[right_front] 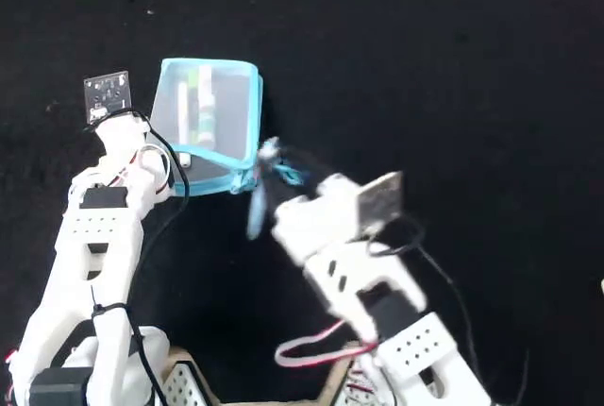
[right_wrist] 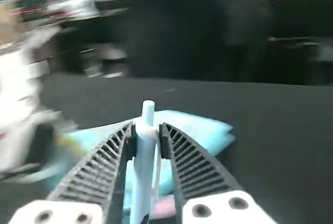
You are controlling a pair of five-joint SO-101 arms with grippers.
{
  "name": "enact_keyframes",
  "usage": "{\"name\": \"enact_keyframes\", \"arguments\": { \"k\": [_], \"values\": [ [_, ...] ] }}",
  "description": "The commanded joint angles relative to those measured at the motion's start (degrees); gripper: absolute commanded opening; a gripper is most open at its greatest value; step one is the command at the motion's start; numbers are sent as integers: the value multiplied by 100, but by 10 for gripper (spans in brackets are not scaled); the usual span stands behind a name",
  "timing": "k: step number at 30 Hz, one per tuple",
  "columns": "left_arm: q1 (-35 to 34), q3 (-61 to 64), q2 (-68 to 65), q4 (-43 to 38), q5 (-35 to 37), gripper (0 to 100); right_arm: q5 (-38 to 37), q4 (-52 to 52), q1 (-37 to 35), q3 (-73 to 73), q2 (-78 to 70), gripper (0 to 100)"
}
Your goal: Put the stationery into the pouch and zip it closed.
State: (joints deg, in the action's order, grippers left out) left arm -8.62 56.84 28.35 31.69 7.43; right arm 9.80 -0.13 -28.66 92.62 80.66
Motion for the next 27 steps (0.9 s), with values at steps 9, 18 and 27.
{"name": "enact_keyframes", "arguments": {
  "k": [9, 18, 27],
  "values": [
    [-119, 207, -132, 26, -62, 30, 18, 3068, 2338, -2088, -453, 11],
    [-145, 259, -132, 18, -62, 30, 9, 4044, 2716, -3925, -3890, 15],
    [-145, 259, -132, 18, -62, 30, 0, 4510, 3279, -5815, -7240, 14]
  ]
}}
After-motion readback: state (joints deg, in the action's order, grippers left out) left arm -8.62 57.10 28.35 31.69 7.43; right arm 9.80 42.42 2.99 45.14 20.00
